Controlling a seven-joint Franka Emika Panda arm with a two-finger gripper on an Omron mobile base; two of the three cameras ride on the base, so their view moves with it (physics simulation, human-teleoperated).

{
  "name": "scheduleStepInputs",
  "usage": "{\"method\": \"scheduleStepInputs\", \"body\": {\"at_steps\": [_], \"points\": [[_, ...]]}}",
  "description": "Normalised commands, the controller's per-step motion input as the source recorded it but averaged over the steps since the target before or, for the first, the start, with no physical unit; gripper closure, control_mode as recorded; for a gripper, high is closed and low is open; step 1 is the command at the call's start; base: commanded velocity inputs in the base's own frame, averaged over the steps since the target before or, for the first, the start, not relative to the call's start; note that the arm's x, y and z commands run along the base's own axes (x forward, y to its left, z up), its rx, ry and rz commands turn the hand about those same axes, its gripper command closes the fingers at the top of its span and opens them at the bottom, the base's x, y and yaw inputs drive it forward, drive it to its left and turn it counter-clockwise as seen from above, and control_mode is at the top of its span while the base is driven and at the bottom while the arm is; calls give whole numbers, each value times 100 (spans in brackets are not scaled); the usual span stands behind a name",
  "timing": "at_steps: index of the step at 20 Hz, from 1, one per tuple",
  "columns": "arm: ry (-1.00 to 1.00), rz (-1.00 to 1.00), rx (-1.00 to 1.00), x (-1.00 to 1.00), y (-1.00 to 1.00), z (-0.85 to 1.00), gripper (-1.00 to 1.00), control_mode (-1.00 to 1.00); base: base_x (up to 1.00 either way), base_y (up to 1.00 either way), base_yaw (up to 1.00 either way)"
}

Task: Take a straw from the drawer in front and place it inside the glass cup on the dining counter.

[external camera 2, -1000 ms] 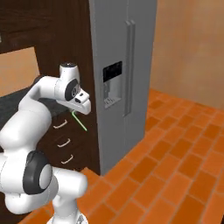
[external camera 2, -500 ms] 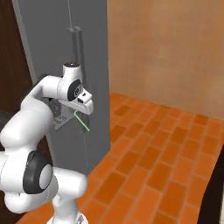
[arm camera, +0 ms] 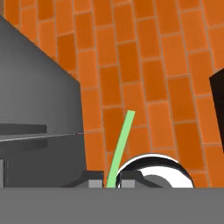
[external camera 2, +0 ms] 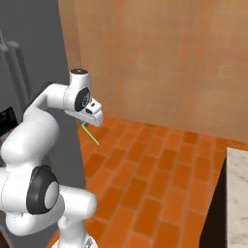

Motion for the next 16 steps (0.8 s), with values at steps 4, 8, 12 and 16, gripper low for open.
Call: {"method": "scheduleStepInputs", "body": {"at_steps": [4, 8, 12, 16], "points": [[0, 0, 0, 0, 0, 0, 100, 100, 100, 0, -34], [0, 0, 0, 0, 0, 0, 100, 100, 100, 0, -36], [0, 0, 0, 0, 0, 0, 100, 100, 100, 0, -38], [0, 0, 0, 0, 0, 0, 100, 100, 100, 0, -40]]}}
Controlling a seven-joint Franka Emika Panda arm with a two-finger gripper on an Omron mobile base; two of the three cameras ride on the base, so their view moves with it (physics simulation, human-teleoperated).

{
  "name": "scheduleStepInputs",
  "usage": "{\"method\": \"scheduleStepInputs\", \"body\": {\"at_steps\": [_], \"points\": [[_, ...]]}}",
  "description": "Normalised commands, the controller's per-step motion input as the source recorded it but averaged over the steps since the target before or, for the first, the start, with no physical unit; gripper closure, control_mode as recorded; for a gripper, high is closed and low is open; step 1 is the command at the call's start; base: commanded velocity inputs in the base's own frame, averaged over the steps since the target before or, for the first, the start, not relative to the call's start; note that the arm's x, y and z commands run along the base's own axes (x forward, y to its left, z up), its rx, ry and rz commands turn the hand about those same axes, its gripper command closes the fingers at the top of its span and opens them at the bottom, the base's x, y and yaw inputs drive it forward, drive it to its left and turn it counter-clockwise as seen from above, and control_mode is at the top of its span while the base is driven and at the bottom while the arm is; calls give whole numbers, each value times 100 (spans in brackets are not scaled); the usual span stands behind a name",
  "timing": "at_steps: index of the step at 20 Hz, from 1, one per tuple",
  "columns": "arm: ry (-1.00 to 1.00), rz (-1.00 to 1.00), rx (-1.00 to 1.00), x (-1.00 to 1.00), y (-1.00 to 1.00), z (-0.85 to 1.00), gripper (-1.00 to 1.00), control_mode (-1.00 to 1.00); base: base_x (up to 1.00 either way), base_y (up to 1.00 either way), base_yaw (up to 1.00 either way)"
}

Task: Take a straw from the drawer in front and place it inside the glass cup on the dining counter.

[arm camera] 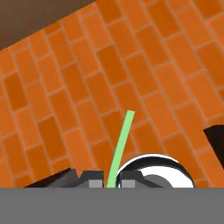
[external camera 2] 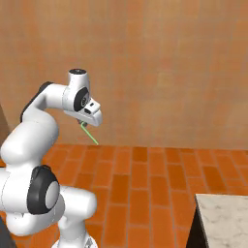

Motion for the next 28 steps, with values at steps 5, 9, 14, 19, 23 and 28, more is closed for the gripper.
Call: {"method": "scheduleStepInputs", "body": {"at_steps": [5, 9, 14, 19, 23, 28], "points": [[0, 0, 0, 0, 0, 0, 100, 100, 100, 0, -43], [0, 0, 0, 0, 0, 0, 100, 100, 96, 0, -49], [0, 0, 0, 0, 0, 0, 100, 100, 69, 0, -61], [0, 0, 0, 0, 0, 0, 100, 100, 48, 0, -69], [0, 0, 0, 0, 0, 0, 100, 100, 45, 11, -71], [0, 0, 0, 0, 0, 0, 100, 100, 53, 53, -70]]}}
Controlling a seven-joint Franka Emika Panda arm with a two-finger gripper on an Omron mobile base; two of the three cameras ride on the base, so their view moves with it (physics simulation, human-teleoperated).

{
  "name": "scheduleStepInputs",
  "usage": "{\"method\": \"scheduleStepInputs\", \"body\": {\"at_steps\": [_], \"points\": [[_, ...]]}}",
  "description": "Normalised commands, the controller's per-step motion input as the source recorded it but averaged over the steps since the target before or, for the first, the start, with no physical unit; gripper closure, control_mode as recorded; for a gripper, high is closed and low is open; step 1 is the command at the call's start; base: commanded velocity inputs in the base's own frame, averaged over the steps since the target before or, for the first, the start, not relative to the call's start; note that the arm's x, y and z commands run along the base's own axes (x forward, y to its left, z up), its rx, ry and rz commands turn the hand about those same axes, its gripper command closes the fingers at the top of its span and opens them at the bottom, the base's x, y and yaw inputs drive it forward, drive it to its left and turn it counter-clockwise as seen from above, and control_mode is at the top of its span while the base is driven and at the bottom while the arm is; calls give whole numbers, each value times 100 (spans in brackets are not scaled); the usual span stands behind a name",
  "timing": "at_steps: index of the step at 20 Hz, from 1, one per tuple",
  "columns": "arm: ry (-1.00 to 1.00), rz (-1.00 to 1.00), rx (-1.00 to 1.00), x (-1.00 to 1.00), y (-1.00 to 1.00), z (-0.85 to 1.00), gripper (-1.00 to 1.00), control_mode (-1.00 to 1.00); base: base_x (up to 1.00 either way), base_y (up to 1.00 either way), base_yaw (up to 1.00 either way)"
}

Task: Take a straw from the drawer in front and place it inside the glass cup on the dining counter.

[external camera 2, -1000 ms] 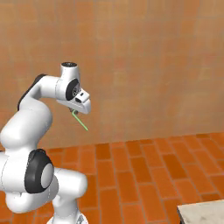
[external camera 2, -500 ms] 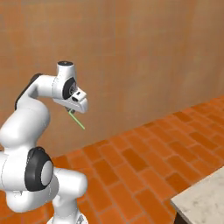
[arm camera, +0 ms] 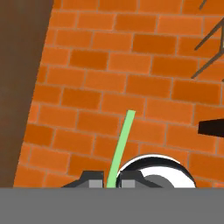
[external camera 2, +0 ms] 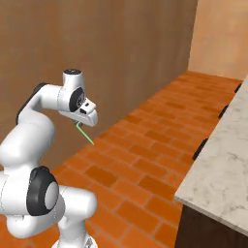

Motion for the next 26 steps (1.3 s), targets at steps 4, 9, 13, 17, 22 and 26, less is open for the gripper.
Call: {"method": "scheduleStepInputs", "body": {"at_steps": [4, 9, 13, 17, 22, 26], "points": [[0, 0, 0, 0, 0, 0, 100, 100, 64, 71, -67], [0, 0, 0, 0, 0, 0, 100, 100, 85, 79, -59], [0, 0, 0, 0, 0, 0, 100, 100, 100, 70, -52], [0, 0, 0, 0, 0, 0, 100, 100, 100, 71, -53], [0, 0, 0, 0, 0, 0, 100, 100, 97, 80, -54], [0, 0, 0, 0, 0, 0, 100, 100, 93, 84, -55]]}}
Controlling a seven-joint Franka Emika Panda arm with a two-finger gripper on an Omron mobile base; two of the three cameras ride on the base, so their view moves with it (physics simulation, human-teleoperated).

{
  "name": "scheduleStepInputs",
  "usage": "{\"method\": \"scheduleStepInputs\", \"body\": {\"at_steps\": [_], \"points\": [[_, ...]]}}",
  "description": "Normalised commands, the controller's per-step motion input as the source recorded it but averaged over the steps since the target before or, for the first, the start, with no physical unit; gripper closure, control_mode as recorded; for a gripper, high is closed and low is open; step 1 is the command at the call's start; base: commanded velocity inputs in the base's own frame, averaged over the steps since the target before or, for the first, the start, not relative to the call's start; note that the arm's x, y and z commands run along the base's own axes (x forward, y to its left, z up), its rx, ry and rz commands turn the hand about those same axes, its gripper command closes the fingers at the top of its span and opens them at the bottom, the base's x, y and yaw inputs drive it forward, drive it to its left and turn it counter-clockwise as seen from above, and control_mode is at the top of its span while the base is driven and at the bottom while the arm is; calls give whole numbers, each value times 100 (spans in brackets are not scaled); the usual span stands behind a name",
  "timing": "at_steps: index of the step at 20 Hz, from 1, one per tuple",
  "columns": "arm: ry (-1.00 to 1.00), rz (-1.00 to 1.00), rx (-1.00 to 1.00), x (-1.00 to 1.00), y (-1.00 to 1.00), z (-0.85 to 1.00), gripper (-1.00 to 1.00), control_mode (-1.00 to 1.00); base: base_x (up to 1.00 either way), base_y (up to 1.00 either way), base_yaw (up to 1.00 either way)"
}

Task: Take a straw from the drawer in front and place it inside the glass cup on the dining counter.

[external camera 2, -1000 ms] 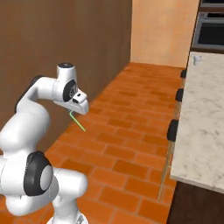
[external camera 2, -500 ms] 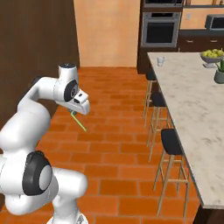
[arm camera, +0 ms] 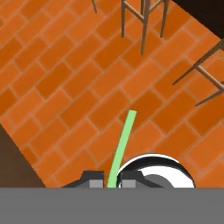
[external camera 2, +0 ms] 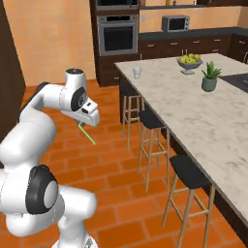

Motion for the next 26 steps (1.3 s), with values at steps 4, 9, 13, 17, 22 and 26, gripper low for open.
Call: {"method": "scheduleStepInputs", "body": {"at_steps": [4, 9, 13, 17, 22, 26], "points": [[0, 0, 0, 0, 0, 0, 100, 100, 84, 87, -56], [0, 0, 0, 0, 0, 0, 100, 100, 64, 92, -57], [0, 0, 0, 0, 0, 0, 100, 100, 52, 96, -56], [0, 0, 0, 0, 0, 0, 100, 100, 43, 100, -54], [0, 0, 0, 0, 0, 0, 100, 100, 37, 100, -52], [0, 0, 0, 0, 0, 0, 100, 100, 9, 100, -43]]}}
